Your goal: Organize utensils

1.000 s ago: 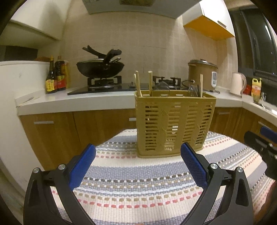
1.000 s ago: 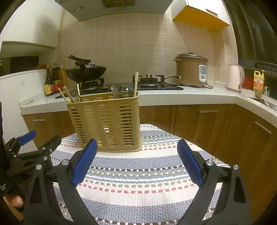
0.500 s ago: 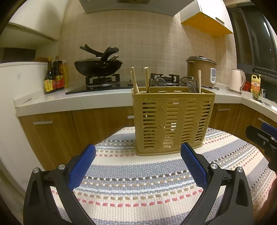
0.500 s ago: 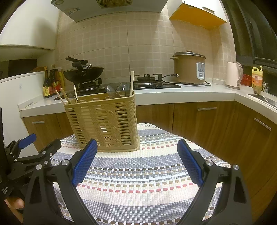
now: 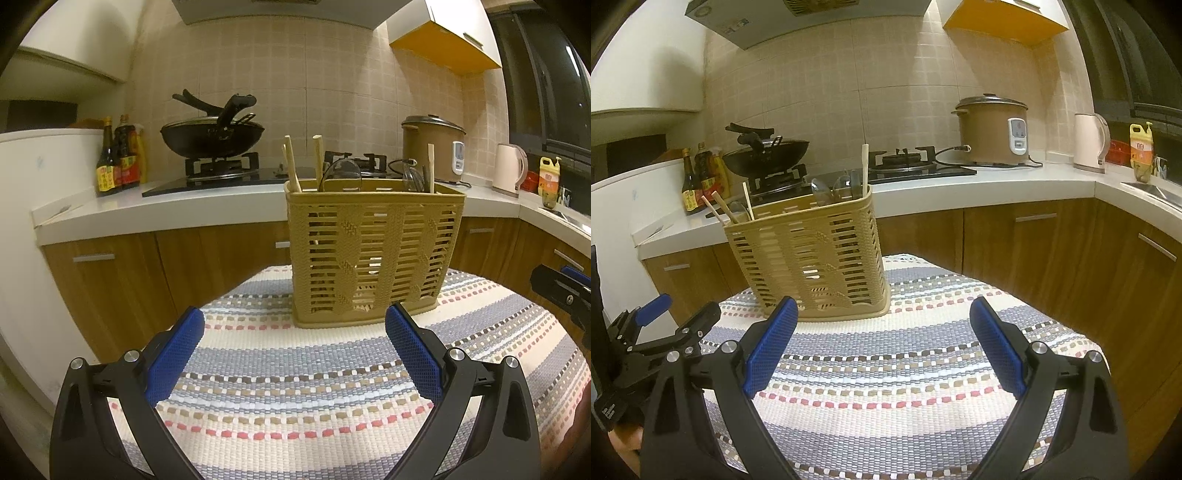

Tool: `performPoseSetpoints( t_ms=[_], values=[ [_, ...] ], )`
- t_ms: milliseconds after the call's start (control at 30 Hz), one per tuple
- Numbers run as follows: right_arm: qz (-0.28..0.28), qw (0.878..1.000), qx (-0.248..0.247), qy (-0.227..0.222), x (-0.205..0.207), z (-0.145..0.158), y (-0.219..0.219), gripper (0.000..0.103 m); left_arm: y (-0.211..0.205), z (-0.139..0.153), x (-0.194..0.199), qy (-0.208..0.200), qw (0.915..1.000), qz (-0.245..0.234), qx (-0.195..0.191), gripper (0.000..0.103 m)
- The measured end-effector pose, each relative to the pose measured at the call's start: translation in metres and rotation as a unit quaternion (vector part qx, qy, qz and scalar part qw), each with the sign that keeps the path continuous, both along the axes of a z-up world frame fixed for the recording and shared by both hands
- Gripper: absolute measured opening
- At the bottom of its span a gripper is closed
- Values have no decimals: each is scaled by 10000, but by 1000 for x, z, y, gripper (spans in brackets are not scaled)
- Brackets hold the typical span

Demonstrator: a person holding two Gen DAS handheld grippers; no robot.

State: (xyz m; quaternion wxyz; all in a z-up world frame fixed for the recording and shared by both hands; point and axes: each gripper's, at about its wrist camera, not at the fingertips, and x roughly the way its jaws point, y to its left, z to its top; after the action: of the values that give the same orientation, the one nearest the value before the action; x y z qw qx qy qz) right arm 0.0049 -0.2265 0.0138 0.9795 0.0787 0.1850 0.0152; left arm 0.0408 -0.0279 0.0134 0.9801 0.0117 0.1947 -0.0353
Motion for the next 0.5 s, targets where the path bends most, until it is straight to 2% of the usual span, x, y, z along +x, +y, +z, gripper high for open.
performPoseSetpoints(
  t_ms=[500],
  values=[
    [17,10000,8,46,1,-1,1,90,3,-2,4,174,9998,-41,-130,95]
  ],
)
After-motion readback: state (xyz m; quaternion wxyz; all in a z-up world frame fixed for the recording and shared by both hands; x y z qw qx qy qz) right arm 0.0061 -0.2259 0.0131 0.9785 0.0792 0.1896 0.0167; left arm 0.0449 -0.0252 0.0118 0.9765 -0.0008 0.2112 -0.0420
